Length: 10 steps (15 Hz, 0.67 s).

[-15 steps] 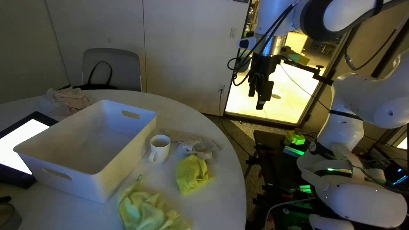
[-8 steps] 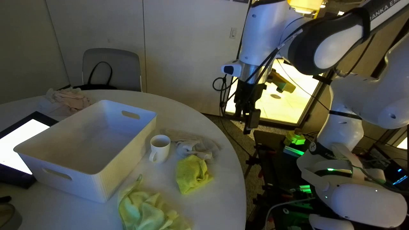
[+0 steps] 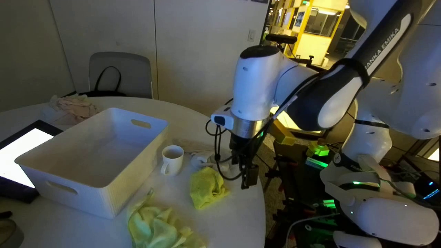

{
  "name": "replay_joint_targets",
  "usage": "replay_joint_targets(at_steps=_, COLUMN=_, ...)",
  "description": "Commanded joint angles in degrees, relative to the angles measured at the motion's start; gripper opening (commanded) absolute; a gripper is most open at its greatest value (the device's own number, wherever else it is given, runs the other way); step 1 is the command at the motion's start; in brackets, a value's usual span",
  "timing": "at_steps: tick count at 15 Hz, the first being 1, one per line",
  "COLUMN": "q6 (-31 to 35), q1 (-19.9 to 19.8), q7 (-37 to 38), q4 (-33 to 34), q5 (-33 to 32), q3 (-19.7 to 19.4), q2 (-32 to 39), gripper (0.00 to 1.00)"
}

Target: Put each towel in the white box, and each item from the towel in the white mug

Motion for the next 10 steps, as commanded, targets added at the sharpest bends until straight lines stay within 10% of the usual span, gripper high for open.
replay_joint_targets(at_steps=1, q6=4.73, q1=2.13, q7=4.98, q4=6.79, q5=-2.85, q3=0.64, q2=9.64, gripper=1.00)
replay_joint_targets(at_steps=10, q6=14.33, q1=9.35, q7=13.76, q4=21.01, q5=-4.04, q3=-3.86, q2=29.66, gripper=1.00)
